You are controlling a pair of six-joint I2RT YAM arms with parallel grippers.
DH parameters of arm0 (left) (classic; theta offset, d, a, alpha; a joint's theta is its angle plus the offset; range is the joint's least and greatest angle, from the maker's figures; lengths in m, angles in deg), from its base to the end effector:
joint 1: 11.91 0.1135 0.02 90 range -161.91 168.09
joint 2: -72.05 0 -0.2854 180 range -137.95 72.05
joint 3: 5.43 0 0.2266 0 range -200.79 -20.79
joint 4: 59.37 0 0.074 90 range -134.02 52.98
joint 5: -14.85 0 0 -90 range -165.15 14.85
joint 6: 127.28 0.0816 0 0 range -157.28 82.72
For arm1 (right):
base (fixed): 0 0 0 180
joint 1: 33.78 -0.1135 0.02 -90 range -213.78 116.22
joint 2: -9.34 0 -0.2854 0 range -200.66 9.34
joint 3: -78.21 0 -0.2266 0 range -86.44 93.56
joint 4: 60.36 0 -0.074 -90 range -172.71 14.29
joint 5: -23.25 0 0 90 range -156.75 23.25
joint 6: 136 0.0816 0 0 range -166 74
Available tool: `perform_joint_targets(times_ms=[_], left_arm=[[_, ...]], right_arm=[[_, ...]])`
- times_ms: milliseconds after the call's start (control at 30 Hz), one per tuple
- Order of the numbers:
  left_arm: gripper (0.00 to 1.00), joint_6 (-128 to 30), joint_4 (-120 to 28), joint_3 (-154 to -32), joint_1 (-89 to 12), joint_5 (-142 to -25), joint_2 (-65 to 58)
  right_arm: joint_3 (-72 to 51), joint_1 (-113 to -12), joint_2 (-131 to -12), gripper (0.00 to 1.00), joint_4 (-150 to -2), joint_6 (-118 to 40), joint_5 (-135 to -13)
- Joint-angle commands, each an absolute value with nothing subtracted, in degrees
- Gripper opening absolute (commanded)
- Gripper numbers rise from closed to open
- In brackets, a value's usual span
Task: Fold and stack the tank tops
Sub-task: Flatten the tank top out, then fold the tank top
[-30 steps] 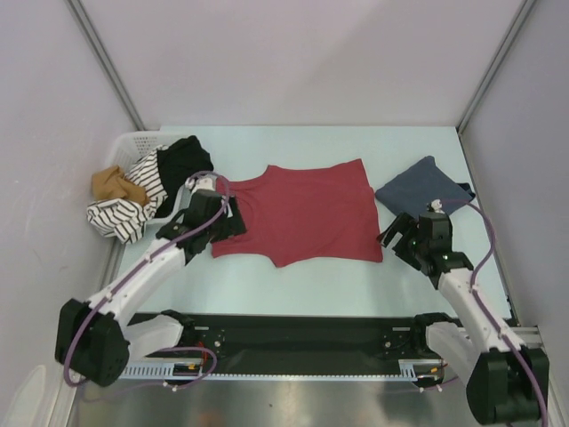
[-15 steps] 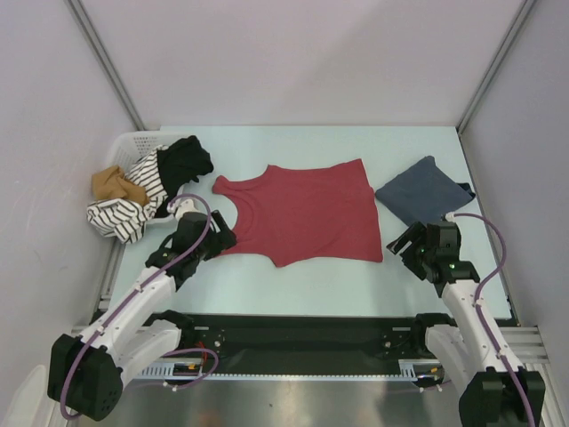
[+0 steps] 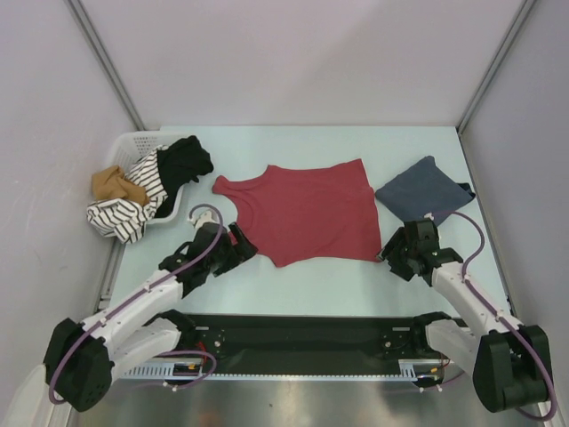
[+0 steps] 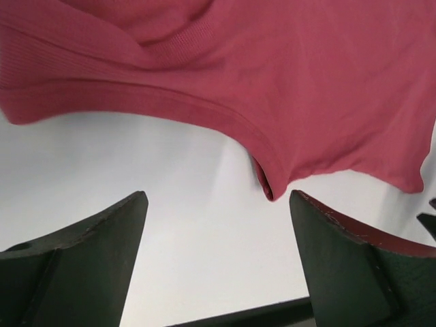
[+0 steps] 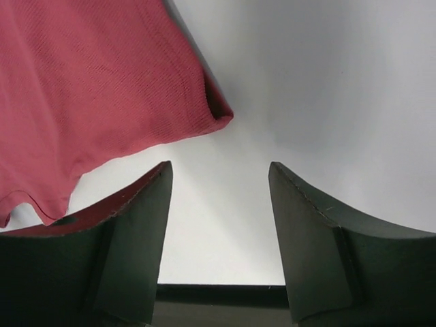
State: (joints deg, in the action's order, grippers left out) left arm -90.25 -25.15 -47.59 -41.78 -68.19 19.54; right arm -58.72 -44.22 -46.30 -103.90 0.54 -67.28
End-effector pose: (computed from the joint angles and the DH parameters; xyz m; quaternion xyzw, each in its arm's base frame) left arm 0.1607 -0.0809 0.1905 -0.2073 0.8974 -0.2130 0.3261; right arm 0.1640 0.0310 0.1706 0.2951 0.9099 0.1429 0.2540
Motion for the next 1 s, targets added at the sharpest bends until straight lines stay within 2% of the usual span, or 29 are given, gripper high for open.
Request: perform_joint_targets(times_ms=[0,200,267,533,633,700,733,767,800,900,967], left_arm=[[0.91,-96.7,-29.0,-47.4,-46.1,-68.6,16.8],[0.88,-99.9,-32.0,-48.7,-52.1,-67.9,11.2],[0.86,-100.3,-32.9,-49.1,-53.1,-67.5,9.3],[0.81,-101.3,-35.3,-50.8,-55.9,-67.2,2.8],[0.79,-102.0,-36.1,-51.3,-56.6,-67.0,0.9],[0.75,-102.8,-37.6,-51.5,-56.7,-67.1,-0.5],[0.74,-102.8,-38.0,-51.6,-56.7,-67.4,-0.9],[0.72,-102.9,-38.2,-51.9,-56.8,-67.6,-1.4],[0.72,-103.1,-38.7,-52.5,-57.1,-67.9,-1.9],[0.7,-103.3,-38.8,-54.1,-58.0,-67.7,-3.8],[0.66,-103.6,-38.9,-54.7,-58.4,-67.7,-5.3]], right_arm=[[-55.9,-44.7,-49.4,0.62,-100.9,3.0,-63.3],[-54.9,-44.9,-55.7,0.55,-97.8,4.4,-63.3],[-54.8,-45.3,-56.7,0.5,-96.4,5.0,-63.2],[-53.5,-46.6,-61.5,0.43,-94.3,7.1,-60.0],[-53.0,-47.1,-63.3,0.37,-93.5,7.3,-59.5],[-53.0,-47.5,-64.1,0.21,-92.9,7.3,-59.5],[-53.0,-47.7,-64.1,0.2,-92.8,7.4,-59.4],[-53.0,-48.0,-64.3,0.13,-93.0,7.5,-59.2],[-53.0,-48.1,-64.2,0.1,-93.2,7.5,-59.0],[-53.0,-49.2,-63.6,0.03,-94.0,7.7,-57.6],[-53.0,-49.8,-63.2,0.0,-94.7,7.8,-57.2]])
